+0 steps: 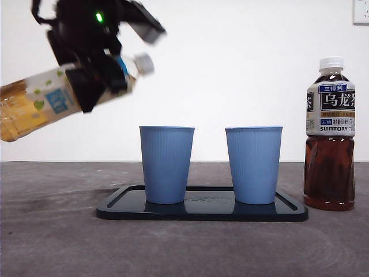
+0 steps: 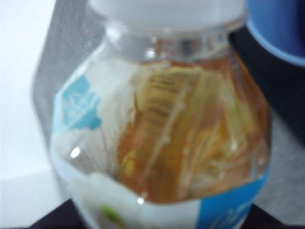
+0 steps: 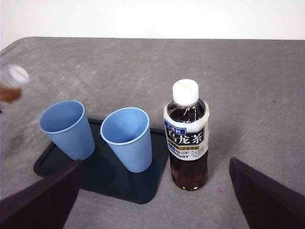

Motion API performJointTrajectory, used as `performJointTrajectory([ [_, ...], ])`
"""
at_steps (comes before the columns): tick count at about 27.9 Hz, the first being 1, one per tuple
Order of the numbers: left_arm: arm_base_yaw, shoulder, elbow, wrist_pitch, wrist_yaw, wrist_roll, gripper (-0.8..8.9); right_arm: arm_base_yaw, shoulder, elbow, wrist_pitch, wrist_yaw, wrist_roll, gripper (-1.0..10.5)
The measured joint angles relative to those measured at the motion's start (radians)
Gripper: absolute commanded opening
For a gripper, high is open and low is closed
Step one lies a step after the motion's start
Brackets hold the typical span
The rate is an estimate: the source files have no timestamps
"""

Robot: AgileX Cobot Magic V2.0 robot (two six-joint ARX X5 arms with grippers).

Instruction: Pour the drink into the cup

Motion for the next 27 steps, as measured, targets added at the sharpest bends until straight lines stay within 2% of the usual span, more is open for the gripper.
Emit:
performJointTrajectory([
  [6,0.061,-0.14,-0.001,0.058,0.161,-0.134,1.18,0.0,0.0,0.0,0.0,-0.004,0.0,4.9],
  [10,0.095,-0.246,-0.047,0.165,0.304,-0.169,1.19,0.0,0.0,0.0,0.0,-0.028,0.0,4.9],
  [16,0.156,-0.395,-0.256,0.352,0.35,-0.185,1.19,0.0,0.0,0.0,0.0,-0.052,0.0,4.9],
  [20,0.203,-0.462,-0.417,0.551,0.409,-0.214,1.19,0.0,0.0,0.0,0.0,-0.052,0.0,4.9],
  [23,0.227,-0.469,-0.512,0.714,0.458,-0.256,1.19,0.0,0.0,0.0,0.0,-0.052,0.0,4.9],
  [27,0.249,-0.457,-0.613,0.882,0.46,-0.294,1.18,0.0,0.0,0.0,0.0,-0.052,0.0,4.9],
])
